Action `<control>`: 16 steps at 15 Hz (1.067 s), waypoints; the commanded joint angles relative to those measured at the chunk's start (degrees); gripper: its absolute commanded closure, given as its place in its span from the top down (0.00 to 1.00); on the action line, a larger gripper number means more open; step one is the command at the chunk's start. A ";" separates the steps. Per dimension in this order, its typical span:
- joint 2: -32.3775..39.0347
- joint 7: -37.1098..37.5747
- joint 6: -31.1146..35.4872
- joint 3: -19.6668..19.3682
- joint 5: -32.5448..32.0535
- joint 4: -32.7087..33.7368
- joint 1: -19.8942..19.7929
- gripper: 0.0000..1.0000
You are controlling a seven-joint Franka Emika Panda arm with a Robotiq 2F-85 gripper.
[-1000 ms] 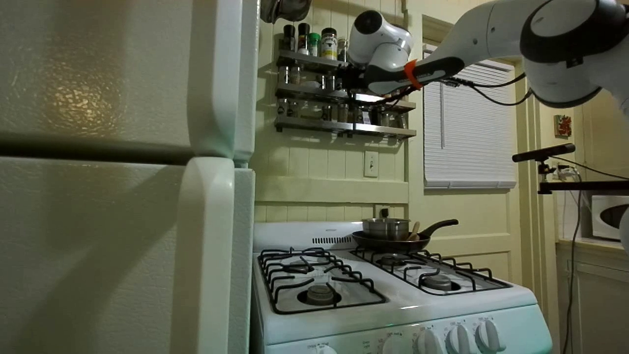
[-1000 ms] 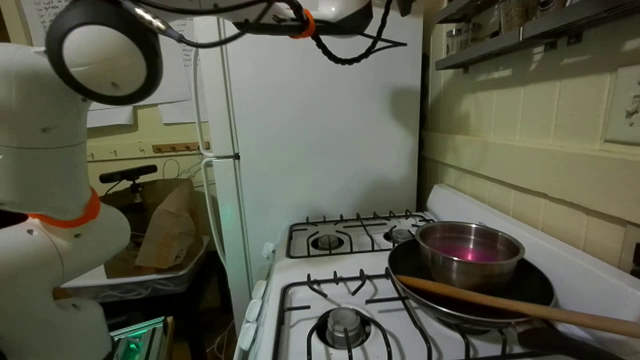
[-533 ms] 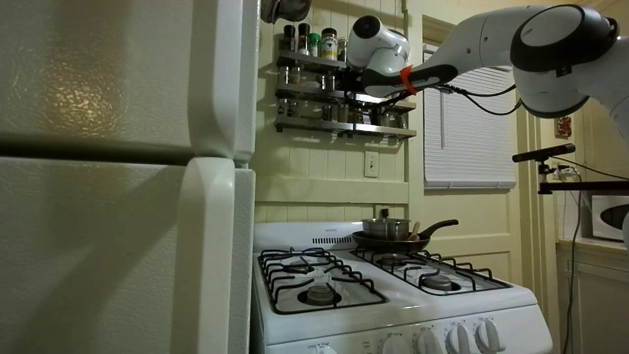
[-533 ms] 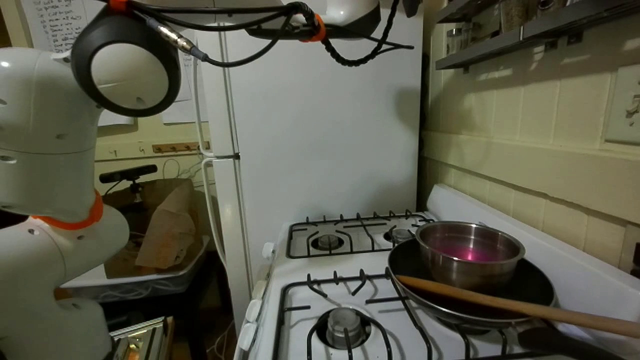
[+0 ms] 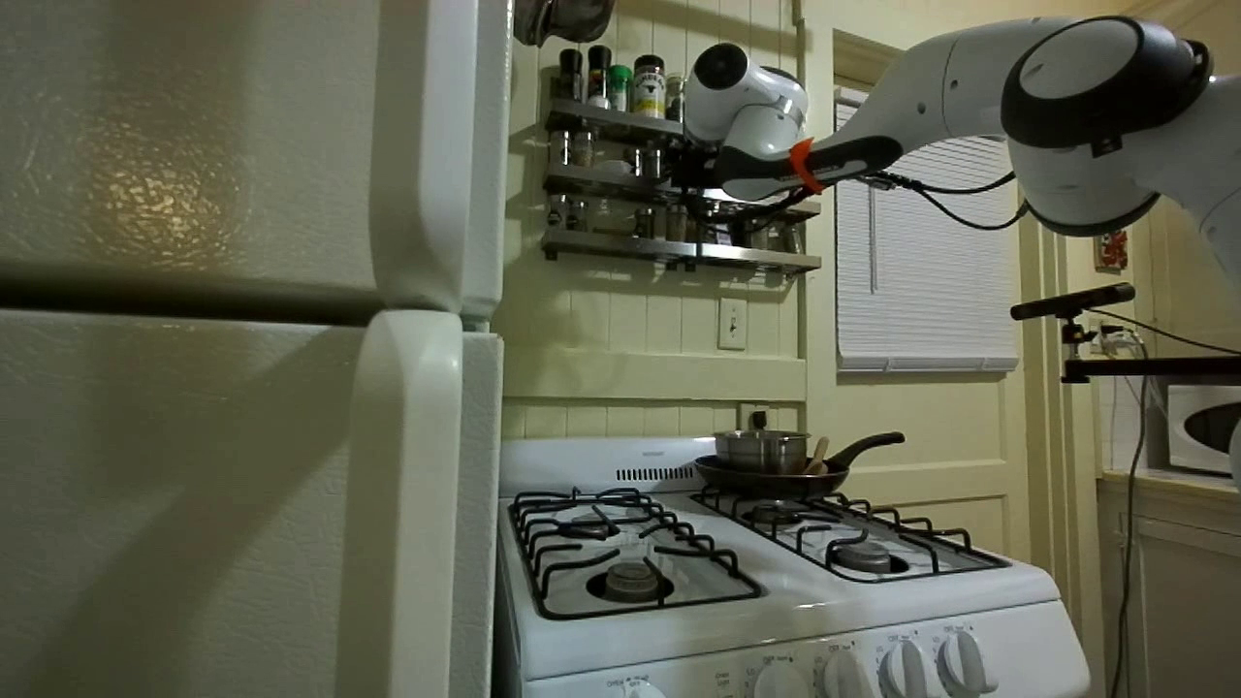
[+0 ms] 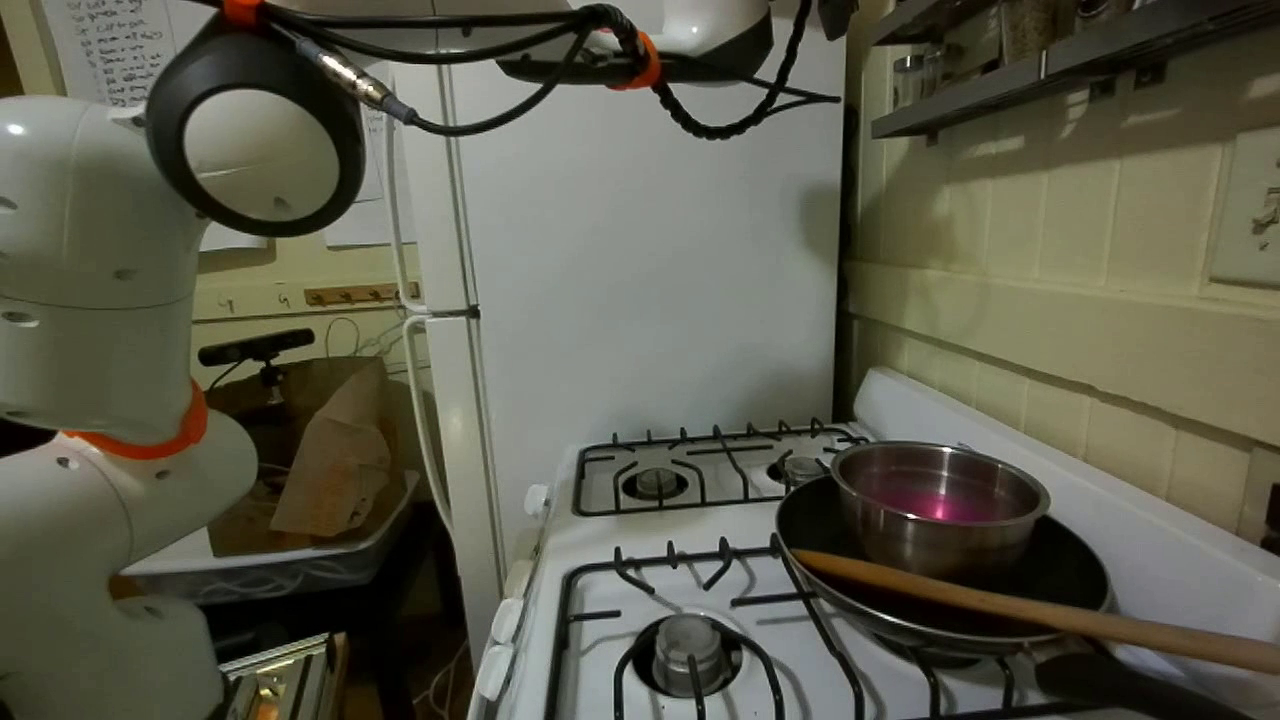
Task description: Move one of the black pepper containers located at the center of the middle row from the back to the front
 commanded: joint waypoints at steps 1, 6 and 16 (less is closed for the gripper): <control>0.95 3.49 -2.55 -1.77 -3.88 1.49 2.28 1.00; 1.59 5.92 -3.26 -3.27 -6.40 1.73 3.72 0.89; 1.53 7.59 -3.72 -5.22 -9.14 2.00 4.54 0.69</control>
